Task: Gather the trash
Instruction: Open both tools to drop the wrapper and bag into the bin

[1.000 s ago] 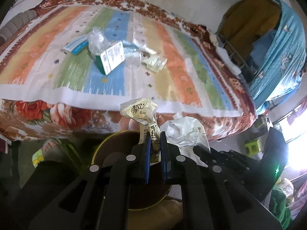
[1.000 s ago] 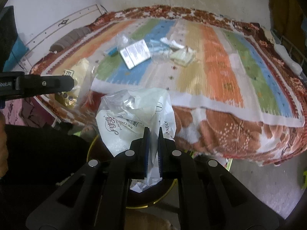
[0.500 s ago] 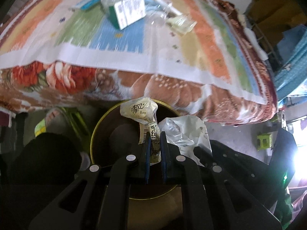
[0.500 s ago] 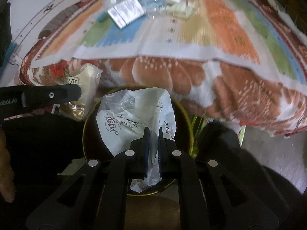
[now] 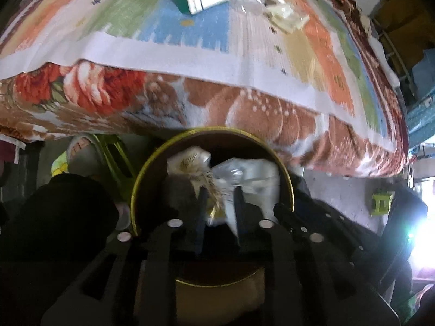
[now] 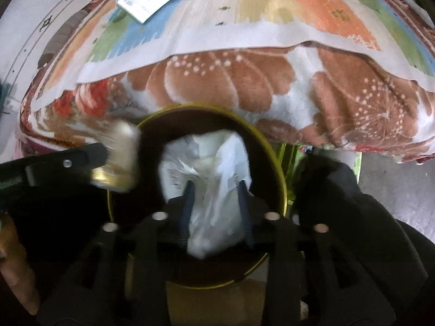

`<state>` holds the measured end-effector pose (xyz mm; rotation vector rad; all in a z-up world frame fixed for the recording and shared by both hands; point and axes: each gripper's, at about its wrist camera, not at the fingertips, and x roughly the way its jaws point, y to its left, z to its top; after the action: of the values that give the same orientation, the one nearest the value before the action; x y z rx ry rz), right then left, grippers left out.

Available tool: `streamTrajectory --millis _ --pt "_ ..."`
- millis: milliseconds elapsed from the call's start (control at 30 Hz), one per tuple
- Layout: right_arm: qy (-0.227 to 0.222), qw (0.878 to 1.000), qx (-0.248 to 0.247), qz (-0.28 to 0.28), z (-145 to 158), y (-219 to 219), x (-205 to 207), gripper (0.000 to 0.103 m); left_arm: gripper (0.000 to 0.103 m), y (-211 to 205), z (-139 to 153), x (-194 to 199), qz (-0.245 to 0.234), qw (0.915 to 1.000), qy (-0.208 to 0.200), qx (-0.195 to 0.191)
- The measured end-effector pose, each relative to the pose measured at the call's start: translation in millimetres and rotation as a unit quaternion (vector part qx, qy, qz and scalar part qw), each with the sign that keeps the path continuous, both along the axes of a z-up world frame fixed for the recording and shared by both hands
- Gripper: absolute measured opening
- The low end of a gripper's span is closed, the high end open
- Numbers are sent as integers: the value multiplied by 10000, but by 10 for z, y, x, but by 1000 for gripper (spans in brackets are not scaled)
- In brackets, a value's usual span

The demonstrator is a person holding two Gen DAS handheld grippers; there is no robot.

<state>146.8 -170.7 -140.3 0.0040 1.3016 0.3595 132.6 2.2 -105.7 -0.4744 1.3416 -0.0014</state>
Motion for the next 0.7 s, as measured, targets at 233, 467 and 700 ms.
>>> streamTrajectory --millis 233,467,700 --pt "-224 9997 119 45 145 17 -5 43 47 98 151 39 157 9995 -268 94" --pt "-445 9985 245 184 314 63 -3 50 54 225 384 153 291 9964 -656 449" --pt "-946 9947 235 327 618 98 85 64 68 398 762 276 357 9874 -1227 933"
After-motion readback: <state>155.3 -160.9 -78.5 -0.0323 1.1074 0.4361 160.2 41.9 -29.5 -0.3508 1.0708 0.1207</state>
